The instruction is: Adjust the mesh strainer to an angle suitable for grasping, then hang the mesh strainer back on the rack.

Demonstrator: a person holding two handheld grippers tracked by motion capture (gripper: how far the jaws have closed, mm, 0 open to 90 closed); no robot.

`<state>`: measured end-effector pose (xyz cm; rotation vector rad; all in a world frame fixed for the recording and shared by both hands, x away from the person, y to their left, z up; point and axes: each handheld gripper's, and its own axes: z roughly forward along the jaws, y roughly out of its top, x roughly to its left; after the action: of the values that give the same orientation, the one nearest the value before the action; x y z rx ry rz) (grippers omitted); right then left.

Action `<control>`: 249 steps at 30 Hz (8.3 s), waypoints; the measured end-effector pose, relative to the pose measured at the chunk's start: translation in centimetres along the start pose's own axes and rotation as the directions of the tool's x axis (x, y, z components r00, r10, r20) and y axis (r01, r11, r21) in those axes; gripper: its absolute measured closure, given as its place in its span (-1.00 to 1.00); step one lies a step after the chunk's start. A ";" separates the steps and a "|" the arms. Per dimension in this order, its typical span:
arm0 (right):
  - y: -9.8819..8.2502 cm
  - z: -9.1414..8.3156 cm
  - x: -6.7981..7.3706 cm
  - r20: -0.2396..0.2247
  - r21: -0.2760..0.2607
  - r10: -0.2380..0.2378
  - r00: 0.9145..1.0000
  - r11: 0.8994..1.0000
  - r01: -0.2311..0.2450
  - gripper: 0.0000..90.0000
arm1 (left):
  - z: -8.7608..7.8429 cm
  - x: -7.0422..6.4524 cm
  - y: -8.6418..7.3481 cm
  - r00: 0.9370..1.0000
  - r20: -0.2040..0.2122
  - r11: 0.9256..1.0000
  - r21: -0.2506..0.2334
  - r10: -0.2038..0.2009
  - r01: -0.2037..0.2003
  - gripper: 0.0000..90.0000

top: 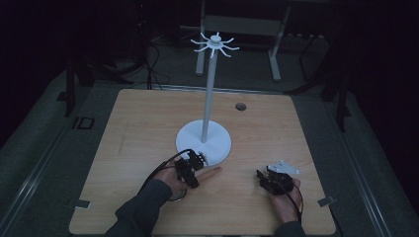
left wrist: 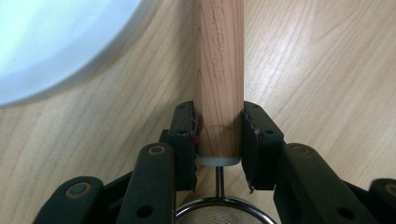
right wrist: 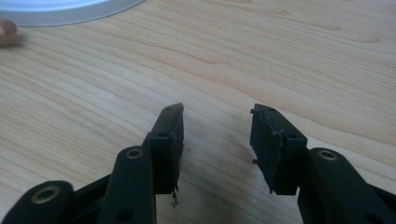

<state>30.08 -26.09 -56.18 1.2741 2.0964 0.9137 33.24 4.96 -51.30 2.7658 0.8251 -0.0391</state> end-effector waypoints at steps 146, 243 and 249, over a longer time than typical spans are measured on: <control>0.0 0.0 0.3 0.017 -0.002 -0.013 1.000 1.000 0.013 0.20 | -18.0 0.5 -2.1 0.926 -0.015 0.420 -0.894 -0.378 0.157 0.53; 0.0 0.0 0.4 0.011 -0.007 -0.017 1.000 1.000 0.017 0.19 | -21.0 0.8 0.9 0.910 -0.006 0.355 -0.922 -0.415 0.156 0.19; 0.0 0.0 0.4 0.011 -0.007 -0.017 1.000 1.000 0.017 0.19 | -21.0 0.6 0.8 0.908 -0.022 0.361 -0.921 -0.418 0.144 0.14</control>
<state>29.95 -25.74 -56.18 1.2530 2.0906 0.9050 33.19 9.83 -30.86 1.5426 0.9792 0.5635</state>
